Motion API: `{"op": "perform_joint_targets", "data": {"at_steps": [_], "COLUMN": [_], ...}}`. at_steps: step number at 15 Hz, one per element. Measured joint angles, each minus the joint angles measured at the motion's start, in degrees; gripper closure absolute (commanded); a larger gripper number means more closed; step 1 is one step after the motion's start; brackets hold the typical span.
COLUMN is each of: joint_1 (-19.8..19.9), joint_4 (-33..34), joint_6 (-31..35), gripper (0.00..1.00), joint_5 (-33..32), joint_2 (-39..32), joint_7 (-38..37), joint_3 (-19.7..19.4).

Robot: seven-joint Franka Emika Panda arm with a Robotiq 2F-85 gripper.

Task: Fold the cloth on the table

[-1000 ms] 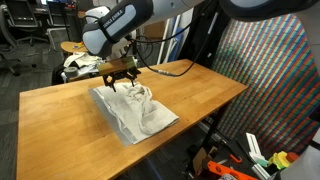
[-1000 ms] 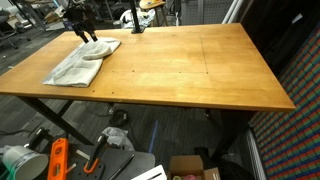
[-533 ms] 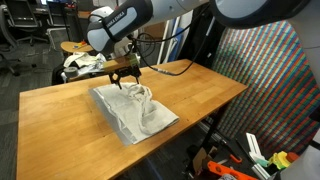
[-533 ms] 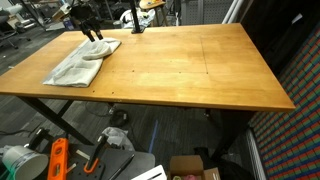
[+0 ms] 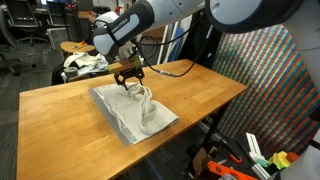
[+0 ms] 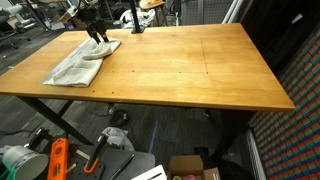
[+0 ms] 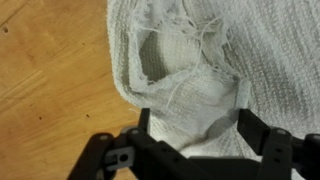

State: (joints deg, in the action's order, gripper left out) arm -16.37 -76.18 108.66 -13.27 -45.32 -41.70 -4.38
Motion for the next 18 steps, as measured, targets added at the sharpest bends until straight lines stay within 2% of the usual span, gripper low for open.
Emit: {"op": "perform_joint_targets", "data": {"at_steps": [6,9,15,18], "joint_1": [-0.1,-0.1,0.3,0.5], "joint_4": [0.4,1.0,4.3,6.5], "joint_6": [0.0,-0.2,-2.7,-5.0], "gripper": [0.87,0.93,0.87,0.89], "joint_5": [-1.6,-1.6,-0.5,1.3], "joint_2": [-1.2,-1.2,-1.2,-1.2], "joint_7": [-0.5,-0.5,-0.5,-0.5], "joint_3": [-0.1,-0.1,-0.1,-0.1]}}
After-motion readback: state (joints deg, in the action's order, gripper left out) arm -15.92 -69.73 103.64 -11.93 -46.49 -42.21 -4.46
